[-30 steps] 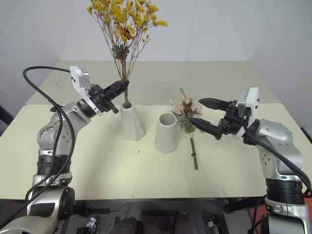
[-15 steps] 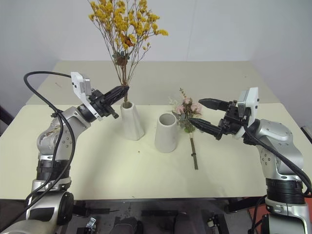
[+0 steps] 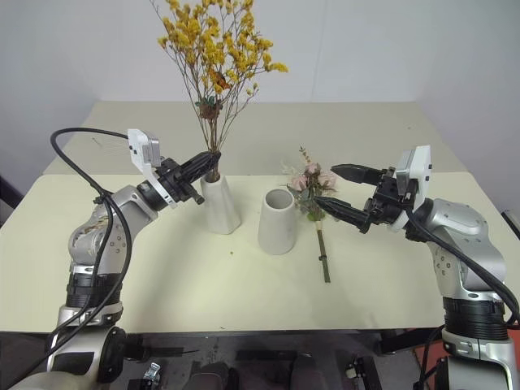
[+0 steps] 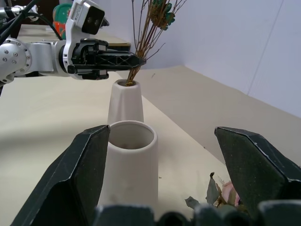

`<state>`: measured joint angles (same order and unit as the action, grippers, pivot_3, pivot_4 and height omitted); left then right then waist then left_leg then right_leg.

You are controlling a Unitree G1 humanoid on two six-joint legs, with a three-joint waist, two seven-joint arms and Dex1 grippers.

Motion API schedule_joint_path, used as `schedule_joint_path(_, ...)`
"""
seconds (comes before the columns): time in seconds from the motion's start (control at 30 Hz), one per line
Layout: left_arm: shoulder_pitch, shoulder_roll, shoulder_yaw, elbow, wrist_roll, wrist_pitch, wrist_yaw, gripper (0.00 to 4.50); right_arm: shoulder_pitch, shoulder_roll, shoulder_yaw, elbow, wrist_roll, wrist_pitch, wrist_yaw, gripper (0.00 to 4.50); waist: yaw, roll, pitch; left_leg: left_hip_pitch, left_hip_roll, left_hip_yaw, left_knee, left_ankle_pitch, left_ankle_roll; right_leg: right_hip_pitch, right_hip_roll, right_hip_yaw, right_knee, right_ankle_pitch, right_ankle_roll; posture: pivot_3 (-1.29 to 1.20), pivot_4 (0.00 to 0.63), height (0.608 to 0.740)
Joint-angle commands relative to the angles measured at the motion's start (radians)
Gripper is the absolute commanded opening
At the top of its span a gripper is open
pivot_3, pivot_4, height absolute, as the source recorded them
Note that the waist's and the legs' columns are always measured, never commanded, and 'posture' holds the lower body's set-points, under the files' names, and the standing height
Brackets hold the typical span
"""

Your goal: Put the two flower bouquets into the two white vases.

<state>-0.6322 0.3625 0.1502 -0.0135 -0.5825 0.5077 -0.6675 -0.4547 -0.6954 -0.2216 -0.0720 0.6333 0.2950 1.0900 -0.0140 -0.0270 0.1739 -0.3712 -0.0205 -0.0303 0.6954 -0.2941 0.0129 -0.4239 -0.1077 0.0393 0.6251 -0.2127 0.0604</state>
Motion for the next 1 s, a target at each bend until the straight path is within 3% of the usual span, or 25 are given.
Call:
schedule_joint_path(0.03, 0.006, 0.015, 0.003, -0.055, -0.023, 0.026, -0.003, 0.24, -0.014, -0.015, -0.024, -0.020, 0.015, -0.001, 0.004, 4.21, 0.000, 0.000, 0.000, 0.000, 0.000, 0.000, 0.000, 0.000, 0.000, 0.000, 0.000, 0.000, 0.000, 0.000, 0.000, 0.00, 0.150, 0.740)
schedule_joint_path(0.5, 0.045, 0.048, 0.045, -0.167, -0.074, 0.089, 0.032, 4.48, -0.034, -0.008, -0.014, 0.000, 0.008, -0.007, 0.015, 4.21, 0.000, 0.000, 0.000, 0.000, 0.000, 0.000, 0.000, 0.000, 0.000, 0.000, 0.000, 0.000, 0.000, 0.000, 0.000, 0.00, 0.150, 0.740)
schedule_joint_path(0.8, 0.154, 0.168, 0.143, -0.353, -0.206, 0.246, 0.083, 4.48, -0.032, -0.009, -0.009, 0.009, 0.004, -0.007, 0.021, 4.21, -0.001, 0.000, 0.000, 0.000, 0.001, 0.000, 0.000, 0.000, 0.000, -0.001, 0.000, 0.000, 0.000, 0.000, 0.000, 0.00, 0.150, 0.740)
schedule_joint_path(1.0, 0.258, 0.363, 0.222, -0.449, -0.305, 0.331, -0.025, 4.48, -0.050, -0.023, 0.017, 0.060, -0.040, -0.002, 0.013, 4.21, -0.004, 0.000, 0.000, 0.001, 0.001, 0.000, -0.001, 0.000, 0.000, 0.000, 0.000, 0.000, 0.000, 0.000, 0.000, 0.00, 0.150, 0.740)
